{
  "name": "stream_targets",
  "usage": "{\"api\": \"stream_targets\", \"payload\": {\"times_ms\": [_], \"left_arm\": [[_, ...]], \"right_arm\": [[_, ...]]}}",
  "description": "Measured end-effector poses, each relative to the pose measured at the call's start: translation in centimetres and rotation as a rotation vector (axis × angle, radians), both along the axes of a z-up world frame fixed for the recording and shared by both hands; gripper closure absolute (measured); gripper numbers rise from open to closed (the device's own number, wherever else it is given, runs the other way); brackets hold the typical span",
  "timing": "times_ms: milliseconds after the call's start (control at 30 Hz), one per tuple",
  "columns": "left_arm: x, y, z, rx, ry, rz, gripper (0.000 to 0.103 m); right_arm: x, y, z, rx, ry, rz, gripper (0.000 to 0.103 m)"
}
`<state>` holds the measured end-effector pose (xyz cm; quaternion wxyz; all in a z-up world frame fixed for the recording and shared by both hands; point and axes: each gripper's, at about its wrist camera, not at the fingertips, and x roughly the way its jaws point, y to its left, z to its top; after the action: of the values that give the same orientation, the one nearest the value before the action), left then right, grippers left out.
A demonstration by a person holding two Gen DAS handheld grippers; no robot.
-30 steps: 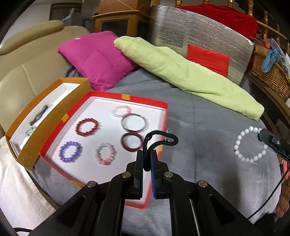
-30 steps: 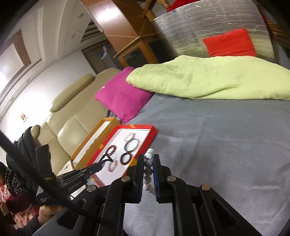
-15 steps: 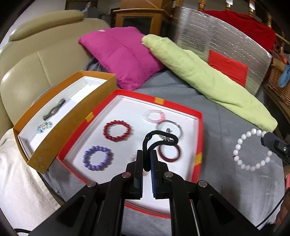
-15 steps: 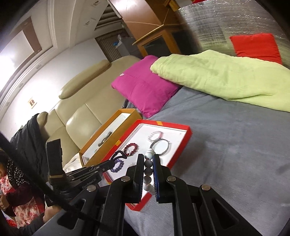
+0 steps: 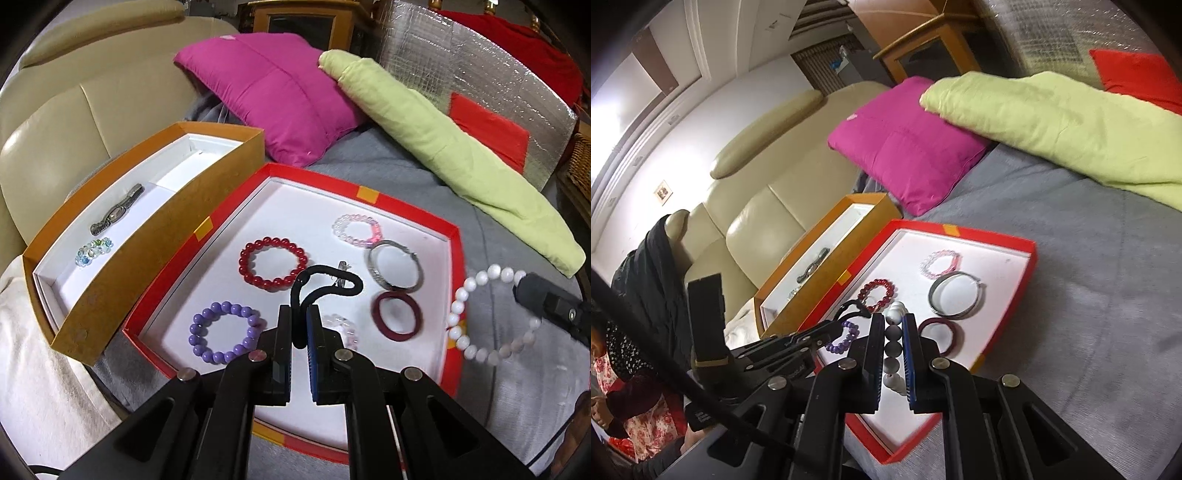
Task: Organize jewelry
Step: 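Lower the hair tie with the left tool while the right tool lowers the white bracelet into the tray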
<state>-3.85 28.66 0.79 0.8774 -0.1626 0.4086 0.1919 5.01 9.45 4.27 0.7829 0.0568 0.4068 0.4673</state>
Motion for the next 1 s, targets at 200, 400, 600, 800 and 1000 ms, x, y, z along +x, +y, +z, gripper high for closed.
{"api": "stream_targets", "payload": {"times_ms": [200, 400, 600, 800, 1000], "left_arm": [[0.9, 0.6, -0.6, 0.004, 0.008, -0.008, 0.096], [1.9, 0.5, -0.9, 0.006, 0.016, -0.032, 0.096], [2.8, 0.5, -1.7, 0.003, 0.03, -0.053, 0.096], [3.4, 0.6, -2.3, 0.006, 0.049, -0.074, 0.096], [3.9, 0.7, -2.8, 0.008, 0.062, -0.084, 0.096]], "right_arm": [[0.1, 1.6, -1.7, -0.023, 0.027, 0.027, 0.093], [0.4, 2.5, -2.5, -0.043, 0.039, 0.038, 0.093], [0.6, 3.3, -3.4, -0.065, 0.05, 0.047, 0.093], [0.6, 3.9, -4.3, -0.092, 0.058, 0.06, 0.093], [0.7, 3.9, -4.8, -0.11, 0.055, 0.057, 0.093]]}}
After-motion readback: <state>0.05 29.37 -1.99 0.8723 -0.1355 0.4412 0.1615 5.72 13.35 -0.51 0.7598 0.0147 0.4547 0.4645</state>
